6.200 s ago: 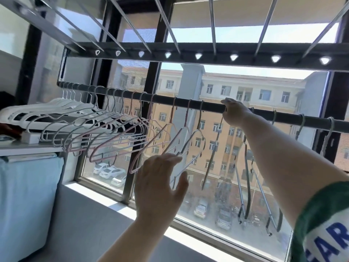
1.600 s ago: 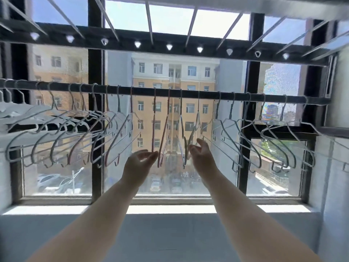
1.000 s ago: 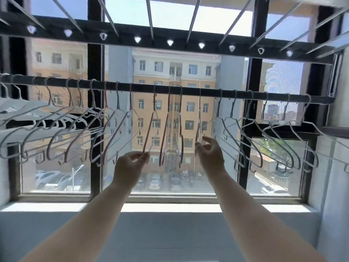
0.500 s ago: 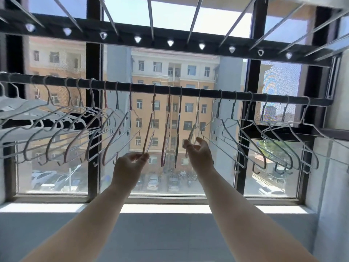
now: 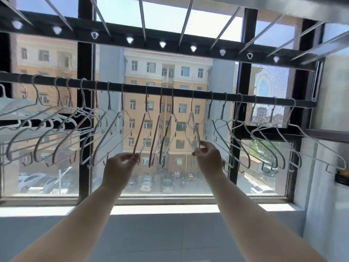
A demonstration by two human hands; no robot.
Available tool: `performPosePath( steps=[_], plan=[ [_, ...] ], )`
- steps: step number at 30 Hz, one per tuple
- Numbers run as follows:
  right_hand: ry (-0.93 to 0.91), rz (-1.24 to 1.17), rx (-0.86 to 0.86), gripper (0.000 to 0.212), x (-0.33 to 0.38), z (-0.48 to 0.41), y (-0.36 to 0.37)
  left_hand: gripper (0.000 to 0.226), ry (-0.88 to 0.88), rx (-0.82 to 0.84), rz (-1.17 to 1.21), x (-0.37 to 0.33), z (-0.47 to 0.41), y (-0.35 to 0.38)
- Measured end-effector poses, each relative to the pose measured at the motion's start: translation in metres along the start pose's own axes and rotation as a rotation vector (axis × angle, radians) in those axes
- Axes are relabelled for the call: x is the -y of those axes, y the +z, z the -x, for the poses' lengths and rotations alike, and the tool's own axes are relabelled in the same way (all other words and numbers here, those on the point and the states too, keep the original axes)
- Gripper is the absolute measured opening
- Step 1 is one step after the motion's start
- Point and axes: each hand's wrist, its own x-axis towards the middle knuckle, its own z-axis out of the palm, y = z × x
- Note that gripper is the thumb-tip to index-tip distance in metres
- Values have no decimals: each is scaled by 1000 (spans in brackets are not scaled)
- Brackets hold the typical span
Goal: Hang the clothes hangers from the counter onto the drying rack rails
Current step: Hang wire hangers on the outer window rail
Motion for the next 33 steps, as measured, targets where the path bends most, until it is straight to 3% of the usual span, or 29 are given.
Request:
performPosePath(
  steps=[8,33],
  plan=[
    [-42,184,-84,28,-3,1,-29,34,3,-8,6,-3,1,3],
    [-88,201,-53,29,-2,5,-31,34,21,7,-21,0,3,-3]
  ],
)
